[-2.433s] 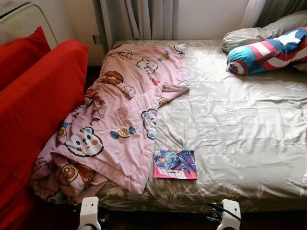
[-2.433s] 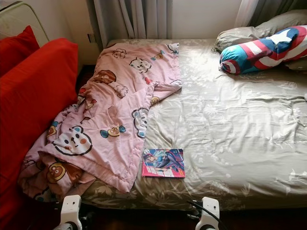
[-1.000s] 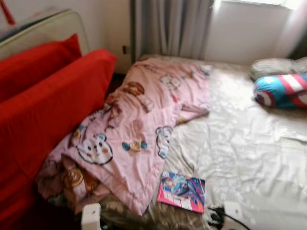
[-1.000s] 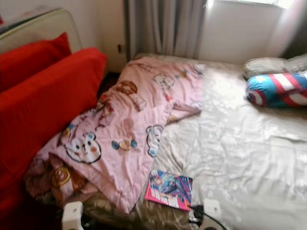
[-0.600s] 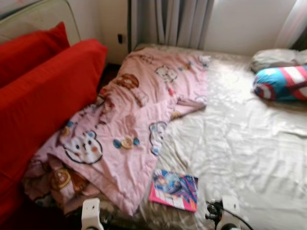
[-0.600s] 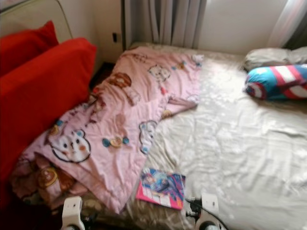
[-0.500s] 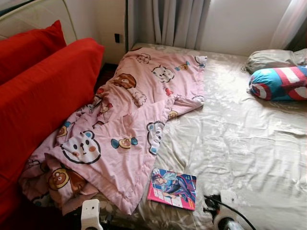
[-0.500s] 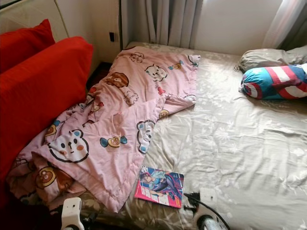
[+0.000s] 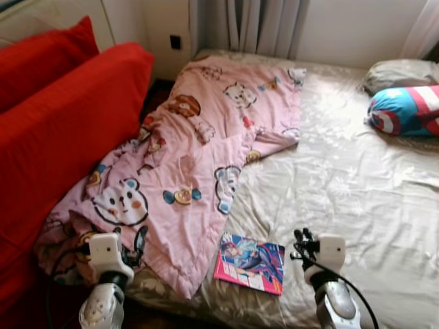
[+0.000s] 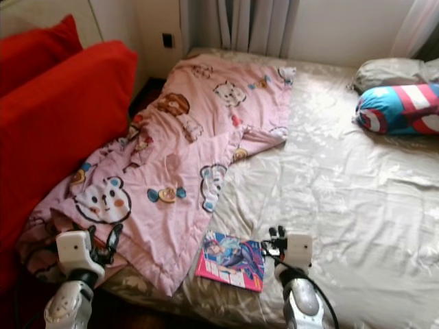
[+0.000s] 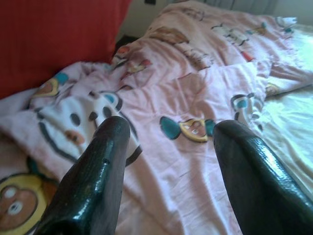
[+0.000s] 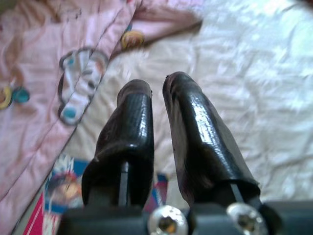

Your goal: Clean up the room

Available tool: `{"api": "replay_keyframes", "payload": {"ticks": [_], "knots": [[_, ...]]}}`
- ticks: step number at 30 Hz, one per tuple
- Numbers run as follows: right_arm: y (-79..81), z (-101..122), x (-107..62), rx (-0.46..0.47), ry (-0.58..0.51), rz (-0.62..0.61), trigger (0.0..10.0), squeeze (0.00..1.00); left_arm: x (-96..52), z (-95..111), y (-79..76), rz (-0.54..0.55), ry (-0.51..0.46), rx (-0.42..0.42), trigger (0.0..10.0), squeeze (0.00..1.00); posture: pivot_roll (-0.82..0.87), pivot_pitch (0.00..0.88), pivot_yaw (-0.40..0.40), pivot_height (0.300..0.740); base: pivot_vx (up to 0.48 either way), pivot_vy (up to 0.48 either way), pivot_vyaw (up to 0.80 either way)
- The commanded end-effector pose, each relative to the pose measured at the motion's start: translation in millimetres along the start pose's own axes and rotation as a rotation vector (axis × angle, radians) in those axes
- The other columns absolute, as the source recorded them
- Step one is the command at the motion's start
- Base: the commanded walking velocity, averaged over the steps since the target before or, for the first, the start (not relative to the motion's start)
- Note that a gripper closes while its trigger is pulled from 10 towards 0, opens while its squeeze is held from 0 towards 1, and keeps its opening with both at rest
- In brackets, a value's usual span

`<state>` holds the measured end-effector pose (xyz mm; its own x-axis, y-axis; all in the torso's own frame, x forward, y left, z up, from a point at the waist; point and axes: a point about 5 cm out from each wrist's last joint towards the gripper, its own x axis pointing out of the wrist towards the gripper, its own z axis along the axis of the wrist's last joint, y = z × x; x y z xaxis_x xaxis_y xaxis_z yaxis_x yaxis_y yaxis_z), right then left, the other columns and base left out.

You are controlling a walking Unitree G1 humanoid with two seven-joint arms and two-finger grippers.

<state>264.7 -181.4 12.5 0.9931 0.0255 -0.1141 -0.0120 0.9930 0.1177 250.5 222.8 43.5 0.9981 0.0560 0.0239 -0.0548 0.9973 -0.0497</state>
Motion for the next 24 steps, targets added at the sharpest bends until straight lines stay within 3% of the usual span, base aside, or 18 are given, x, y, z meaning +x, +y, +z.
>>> {"api": "replay_keyframes", "payload": {"ticks": [1,5,10,18,24], "knots": [[-6.6,5.2,-3.1,-0.01,-0.033,-0.018,10.0,0.0,-4.2,1.4,-4.4,-0.019,0.0,-0.038,10.0,0.0,0.07,0.181,-0.059,0.74,0.0,0.0,0.0],[-8.4,11.3,-2.0,-0.006,-0.063,-0.04,10.0,0.0,-3.1,10.1,-12.9,-0.042,-0.023,-0.049,10.0,0.0,0.07,0.184,-0.058,0.74,0.0,0.0,0.0],[1.8,1.7,-3.4,-0.012,-0.004,-0.021,10.0,0.0,-0.7,15.7,-19.7,-0.049,-0.034,-0.054,10.0,0.0,0.08,0.182,-0.064,0.74,0.0,0.0,0.0],[0.6,0.7,-4.2,-0.029,0.022,-0.028,10.0,0.0,-0.9,17.7,-21.3,-0.052,-0.019,-0.066,10.0,0.0,0.08,0.179,-0.063,0.705,0.0,0.0,0.0],[0.7,3.5,-5.4,-0.023,-0.004,-0.035,10.0,0.0,-1.5,18.1,-23.0,-0.049,-0.009,-0.074,10.0,0.0,0.07,0.191,-0.063,0.705,0.0,0.0,0.0]]}}
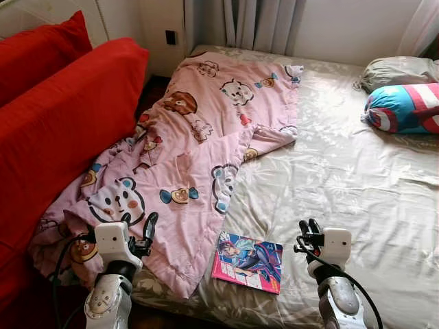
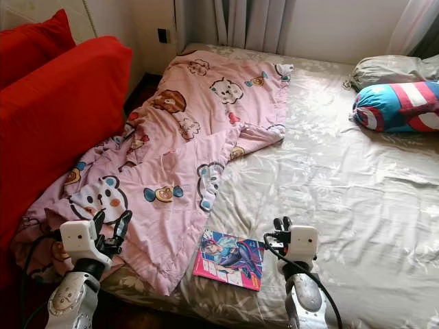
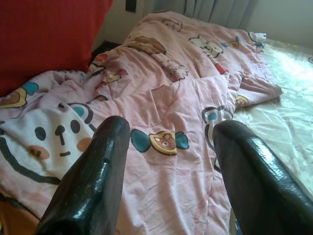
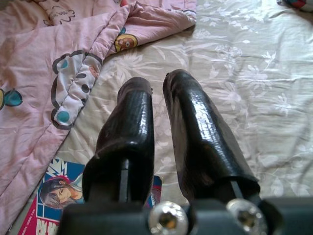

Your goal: Clean up the room

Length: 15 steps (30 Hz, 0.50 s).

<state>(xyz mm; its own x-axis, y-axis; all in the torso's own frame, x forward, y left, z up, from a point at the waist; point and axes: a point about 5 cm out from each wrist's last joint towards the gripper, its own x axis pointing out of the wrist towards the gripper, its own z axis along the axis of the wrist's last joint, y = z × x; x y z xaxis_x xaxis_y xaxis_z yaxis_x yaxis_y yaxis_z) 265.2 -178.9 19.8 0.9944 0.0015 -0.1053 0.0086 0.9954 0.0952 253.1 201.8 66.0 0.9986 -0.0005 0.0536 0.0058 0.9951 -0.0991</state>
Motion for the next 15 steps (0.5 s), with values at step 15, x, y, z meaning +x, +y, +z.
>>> {"api": "replay_keyframes", "payload": {"ticks": [15], "knots": [[2.8,-6.1,-6.8,0.003,0.035,-0.001,10.0,0.0,-6.0,-2.8,-2.4,0.018,0.032,-0.028,10.0,0.0,0.07,0.209,-0.064,0.67,0.0,0.0,0.0]]}}
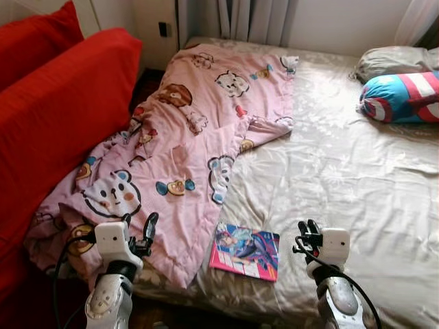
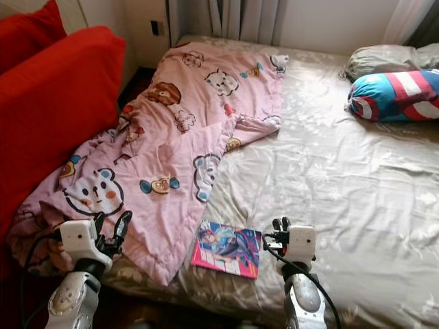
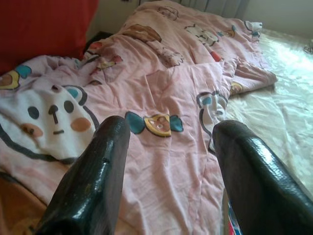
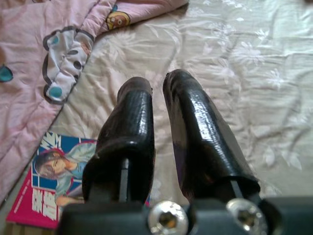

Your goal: Clean up the room

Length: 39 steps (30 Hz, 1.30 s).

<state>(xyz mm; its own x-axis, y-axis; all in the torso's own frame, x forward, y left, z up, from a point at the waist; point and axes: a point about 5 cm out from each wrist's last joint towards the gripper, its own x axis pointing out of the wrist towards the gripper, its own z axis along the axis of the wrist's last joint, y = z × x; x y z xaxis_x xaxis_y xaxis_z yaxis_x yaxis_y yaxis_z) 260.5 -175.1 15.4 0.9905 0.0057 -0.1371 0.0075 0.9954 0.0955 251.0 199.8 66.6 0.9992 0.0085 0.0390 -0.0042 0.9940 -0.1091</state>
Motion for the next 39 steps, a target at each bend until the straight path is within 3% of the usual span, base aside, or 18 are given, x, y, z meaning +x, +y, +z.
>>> {"api": "replay_keyframes", "payload": {"ticks": [1,6,7,8,29,30,31,32,39], "knots": [[0.6,-0.9,-2.3,0.003,0.004,0.001,10.0,0.0,-4.0,-3.6,-0.6,0.008,0.02,-0.018,10.0,0.0,0.07,0.21,-0.064,0.67,0.0,0.0,0.0],[3.3,-0.8,-2.2,0.004,0.004,0.007,10.0,0.0,-4.4,-3.9,-0.4,0.01,0.025,-0.018,10.0,0.0,0.07,0.211,-0.063,0.67,0.0,0.0,0.0],[5.6,-1.1,-2.3,0.019,0.005,0.024,10.0,0.43,-4.8,-4.1,-0.6,0.01,0.028,-0.017,10.0,0.0,0.08,0.211,-0.064,0.67,0.0,0.0,0.0],[7.3,-1.5,-2.6,0.026,0.006,0.035,10.0,1.0,-5.2,-4.5,-0.6,0.01,0.03,-0.017,10.0,0.0,0.08,0.211,-0.064,0.67,0.0,0.0,0.0],[12.3,-2.3,-3.9,0.042,0.009,0.056,10.0,1.0,-8.1,-6.9,0.1,0.009,0.05,-0.018,10.0,0.0,0.08,0.22,-0.059,0.67,0.0,0.0,0.0],[12.1,-2.4,-3.7,0.039,0.01,0.053,10.0,0.81,-8.1,-7.2,0.0,0.009,0.052,-0.018,10.0,0.0,0.08,0.22,-0.058,0.67,0.0,0.0,0.0],[12.0,-2.4,-3.5,0.037,0.01,0.051,10.0,0.81,-8.1,-7.3,-0.2,0.009,0.052,-0.018,10.0,0.0,0.08,0.22,-0.058,0.67,0.0,0.0,0.0],[11.7,-2.1,-2.9,0.031,0.011,0.049,10.0,0.0,-7.9,-7.4,-0.5,0.007,0.053,-0.018,10.0,0.0,0.08,0.22,-0.058,0.67,0.0,0.0,0.0],[9.9,-1.5,1.5,-0.003,0.034,0.038,10.0,0.0,-7.1,-8.2,-1.5,0.002,0.056,-0.021,10.0,0.0,0.07,0.215,-0.059,0.66,0.0,0.0,0.0]]}}
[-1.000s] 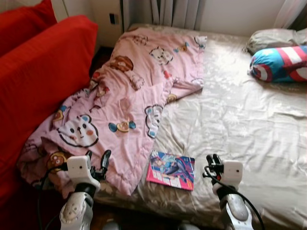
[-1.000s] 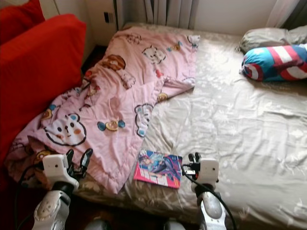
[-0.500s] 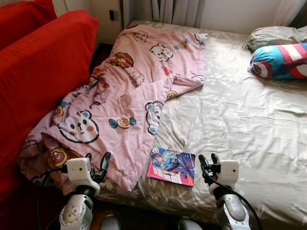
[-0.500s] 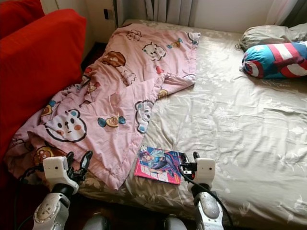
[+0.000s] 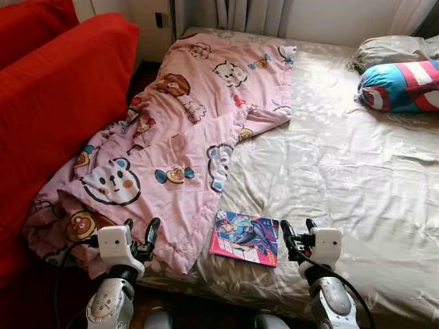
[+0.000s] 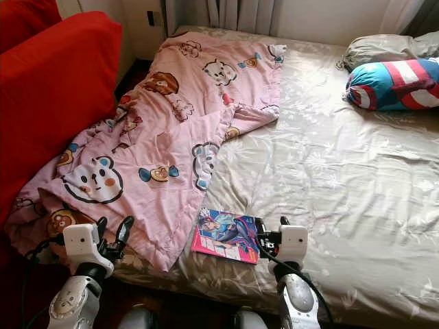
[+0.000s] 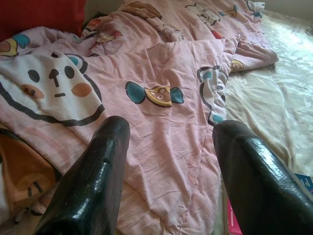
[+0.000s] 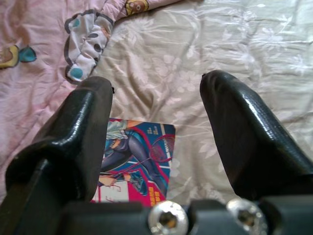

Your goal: Clean up the room

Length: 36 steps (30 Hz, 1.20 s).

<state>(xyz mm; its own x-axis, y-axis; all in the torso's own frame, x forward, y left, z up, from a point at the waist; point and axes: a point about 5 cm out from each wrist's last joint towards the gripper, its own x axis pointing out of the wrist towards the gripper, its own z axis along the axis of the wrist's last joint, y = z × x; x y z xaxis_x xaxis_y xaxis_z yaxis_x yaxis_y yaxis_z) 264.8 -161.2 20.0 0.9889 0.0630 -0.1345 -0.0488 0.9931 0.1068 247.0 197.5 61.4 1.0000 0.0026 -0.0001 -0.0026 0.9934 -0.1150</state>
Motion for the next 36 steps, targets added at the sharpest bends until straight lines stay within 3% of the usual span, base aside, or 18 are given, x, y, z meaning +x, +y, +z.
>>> {"api": "replay_keyframes", "payload": {"ticks": [1,7,16,29,36], "knots": [[-4.3,-4.8,-2.4,-0.006,0.026,-0.021,10.0,0.0,-2.6,-3.2,-0.1,0.001,0.017,-0.015,10.0,0.0,0.07,0.215,-0.059,0.656,0.0,0.0,0.0],[1.0,-0.9,-2.7,-0.01,-0.004,0.027,10.0,0.0,0.1,-2.6,-1.6,-0.009,0.016,-0.016,10.0,0.0,0.06,0.219,-0.051,0.652,0.0,0.0,0.0],[-11.9,6.4,3.1,0.049,-0.024,-0.066,10.0,0.0,2.5,-1.4,-2.7,-0.02,0.015,-0.014,10.0,0.0,0.05,0.224,-0.047,0.652,0.0,0.0,0.0],[-1.6,0.7,4.7,0.059,0.01,-0.057,10.0,0.0,2.6,-2.3,-3.2,-0.016,0.02,-0.016,10.0,0.0,0.06,0.226,-0.049,0.652,0.0,0.0,0.0],[-1.4,-0.8,1.4,0.06,0.001,-0.059,10.0,0.0,1.1,-3.5,-2.4,-0.016,0.025,-0.017,10.0,0.0,0.07,0.227,-0.048,0.628,0.0,0.0,0.0]]}}
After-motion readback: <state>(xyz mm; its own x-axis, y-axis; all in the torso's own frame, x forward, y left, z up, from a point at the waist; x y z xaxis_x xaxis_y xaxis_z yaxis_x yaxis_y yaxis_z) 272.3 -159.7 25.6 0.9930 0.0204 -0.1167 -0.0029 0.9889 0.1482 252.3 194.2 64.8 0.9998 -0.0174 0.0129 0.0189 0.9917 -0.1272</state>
